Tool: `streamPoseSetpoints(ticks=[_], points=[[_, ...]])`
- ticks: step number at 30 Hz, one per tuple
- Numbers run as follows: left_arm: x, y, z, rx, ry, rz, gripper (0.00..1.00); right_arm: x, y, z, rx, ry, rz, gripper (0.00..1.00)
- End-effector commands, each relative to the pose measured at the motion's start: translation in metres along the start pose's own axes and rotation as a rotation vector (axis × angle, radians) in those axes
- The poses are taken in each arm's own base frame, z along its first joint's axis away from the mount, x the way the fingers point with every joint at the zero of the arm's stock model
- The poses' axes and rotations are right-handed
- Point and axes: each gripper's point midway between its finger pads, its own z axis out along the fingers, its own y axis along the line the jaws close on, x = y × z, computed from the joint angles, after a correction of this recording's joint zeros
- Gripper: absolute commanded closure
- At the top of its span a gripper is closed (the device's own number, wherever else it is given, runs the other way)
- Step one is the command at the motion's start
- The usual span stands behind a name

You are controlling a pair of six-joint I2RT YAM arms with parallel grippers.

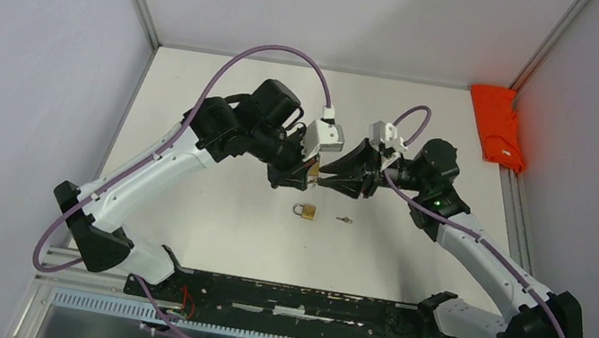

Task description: Unlock with the key

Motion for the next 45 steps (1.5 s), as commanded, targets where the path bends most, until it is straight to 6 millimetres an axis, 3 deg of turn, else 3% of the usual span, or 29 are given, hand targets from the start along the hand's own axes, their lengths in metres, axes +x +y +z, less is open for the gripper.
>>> streamPoseSetpoints(ticks=[1,15,26,31,33,35,36,45], points=[[-0.018,-0.010,-0.014,0.012,-0.084,0.029,0.98,-0.009,-0.002,0.007,-0.011,-0.007,-0.031,0.63],[-0.018,-0.011,-0.014,0.018,-0.091,0.037,0.98,-0.014,0.001,0.017,-0.033,-0.008,-0.042,0.67],[-0.021,-0.011,-0.019,0.002,-0.103,0.047,0.98,0.007,0.005,0.021,-0.067,0.071,-0.010,0.91],[-0.021,-0.011,-0.021,-0.004,-0.108,0.050,0.98,0.008,0.003,0.021,-0.058,0.077,-0.036,1.00],[-0.021,-0.011,-0.022,-0.006,-0.111,0.051,0.98,0.008,0.002,0.021,-0.050,0.081,-0.035,1.00],[-0.022,-0.011,-0.023,-0.007,-0.114,0.054,0.98,0.009,-0.001,0.021,-0.036,0.085,-0.031,0.87],[-0.022,-0.011,-0.023,-0.009,-0.116,0.053,0.98,0.009,-0.001,0.021,-0.033,0.087,-0.029,0.85],[-0.022,-0.013,-0.026,-0.011,-0.123,0.058,0.98,0.011,-0.003,0.019,-0.016,0.095,-0.038,0.83]])
